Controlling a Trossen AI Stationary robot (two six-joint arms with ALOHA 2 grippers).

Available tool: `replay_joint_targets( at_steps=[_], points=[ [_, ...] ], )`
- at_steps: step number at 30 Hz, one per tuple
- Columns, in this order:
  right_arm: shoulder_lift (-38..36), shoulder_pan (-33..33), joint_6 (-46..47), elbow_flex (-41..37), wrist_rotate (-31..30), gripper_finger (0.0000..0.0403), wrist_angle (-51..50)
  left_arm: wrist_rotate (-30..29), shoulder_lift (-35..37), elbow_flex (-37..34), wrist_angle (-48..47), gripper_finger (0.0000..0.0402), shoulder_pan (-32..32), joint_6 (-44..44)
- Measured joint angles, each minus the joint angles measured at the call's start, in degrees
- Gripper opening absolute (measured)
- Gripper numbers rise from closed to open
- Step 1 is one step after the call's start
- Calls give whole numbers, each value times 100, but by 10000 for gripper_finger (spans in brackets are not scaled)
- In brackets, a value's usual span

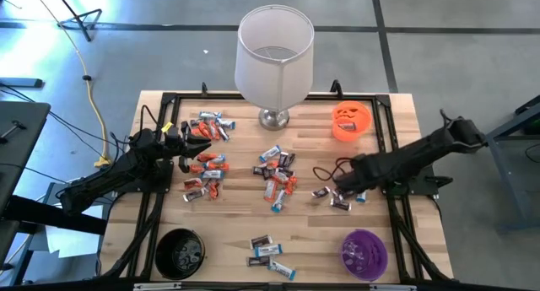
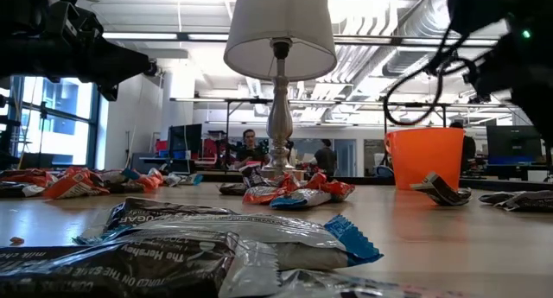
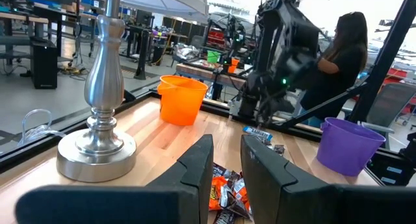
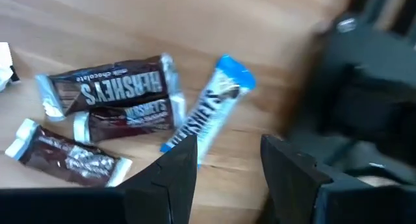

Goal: Sort candy
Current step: Put the white chocolate bar into the orange bucket

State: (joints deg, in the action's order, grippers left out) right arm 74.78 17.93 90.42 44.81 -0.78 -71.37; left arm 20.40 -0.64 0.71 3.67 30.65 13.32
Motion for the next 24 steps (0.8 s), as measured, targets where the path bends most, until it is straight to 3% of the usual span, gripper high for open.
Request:
replay_joint_targets(
  at_steps=[5,24],
  points=[
    [0,258,494,-719,29,165,1168,0,2,0,1,64,2,0],
    [-39,287,1264,-1551,38,165,2063,0,1,0,0,65,0,0]
  ],
)
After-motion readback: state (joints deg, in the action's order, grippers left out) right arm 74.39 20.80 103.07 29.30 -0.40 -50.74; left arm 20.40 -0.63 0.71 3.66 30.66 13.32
